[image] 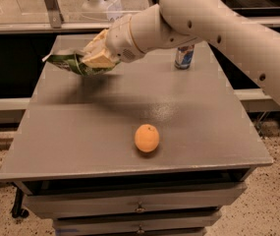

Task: Pick green jalapeno chip bag

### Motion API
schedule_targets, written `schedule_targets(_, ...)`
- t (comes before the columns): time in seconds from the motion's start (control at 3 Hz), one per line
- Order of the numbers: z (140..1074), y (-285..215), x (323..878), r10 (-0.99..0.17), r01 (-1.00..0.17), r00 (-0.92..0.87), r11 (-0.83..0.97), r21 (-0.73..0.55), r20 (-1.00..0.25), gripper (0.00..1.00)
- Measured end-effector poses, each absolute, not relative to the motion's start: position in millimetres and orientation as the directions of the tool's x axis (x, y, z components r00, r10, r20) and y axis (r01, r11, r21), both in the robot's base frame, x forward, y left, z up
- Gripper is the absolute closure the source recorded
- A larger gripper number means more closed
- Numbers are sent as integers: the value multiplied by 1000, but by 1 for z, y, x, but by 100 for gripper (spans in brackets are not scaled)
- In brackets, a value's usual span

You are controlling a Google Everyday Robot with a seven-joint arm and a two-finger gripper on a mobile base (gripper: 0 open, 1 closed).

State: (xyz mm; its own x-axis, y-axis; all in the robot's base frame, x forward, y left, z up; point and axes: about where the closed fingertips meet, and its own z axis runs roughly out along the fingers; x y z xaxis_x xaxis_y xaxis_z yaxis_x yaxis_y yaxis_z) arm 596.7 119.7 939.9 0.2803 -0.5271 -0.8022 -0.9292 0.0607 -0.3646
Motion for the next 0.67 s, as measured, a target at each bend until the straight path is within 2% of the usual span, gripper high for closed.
schedule_targets(0.67, 1023, 112, 615, -436, -879, 339, 168, -445, -834, 100)
